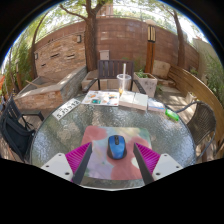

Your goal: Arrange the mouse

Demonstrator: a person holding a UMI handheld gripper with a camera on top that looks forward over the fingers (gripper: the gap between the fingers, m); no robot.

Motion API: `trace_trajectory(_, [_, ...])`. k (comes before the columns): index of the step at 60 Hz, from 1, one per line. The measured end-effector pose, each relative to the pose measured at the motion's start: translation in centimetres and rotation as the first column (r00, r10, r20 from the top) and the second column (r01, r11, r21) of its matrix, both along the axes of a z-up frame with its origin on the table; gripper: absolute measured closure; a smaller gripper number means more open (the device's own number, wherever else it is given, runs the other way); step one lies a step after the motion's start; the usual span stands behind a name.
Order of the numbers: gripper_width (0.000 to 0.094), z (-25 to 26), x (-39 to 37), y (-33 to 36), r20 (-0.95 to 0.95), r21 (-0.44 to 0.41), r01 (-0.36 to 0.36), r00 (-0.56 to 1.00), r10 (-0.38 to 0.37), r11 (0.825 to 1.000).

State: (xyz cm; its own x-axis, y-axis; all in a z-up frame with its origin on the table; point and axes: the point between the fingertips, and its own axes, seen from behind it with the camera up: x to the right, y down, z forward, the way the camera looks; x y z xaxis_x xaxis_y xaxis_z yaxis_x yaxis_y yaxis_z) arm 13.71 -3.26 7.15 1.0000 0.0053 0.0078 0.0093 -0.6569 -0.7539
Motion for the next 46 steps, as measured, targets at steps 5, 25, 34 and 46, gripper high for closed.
trace_trajectory(5, [0.0081, 3.6, -0.4, -2.9, 0.022, 0.026, 0.008, 1.000, -0.009, 1.000])
trace_trajectory(25, [0.0083, 12.8, -3.2, -16.4, 0.086, 0.104, 0.058, 0.994, -0.067, 0.993])
trace_trajectory(34, [0.0080, 14.3, -4.6, -20.7, 0.102, 0.117, 0.060, 0.992, -0.072, 0.991])
trace_trajectory(46, [0.0084, 15.3, -5.2, -23.5, 0.105, 0.134, 0.072, 0.991, -0.086, 0.988])
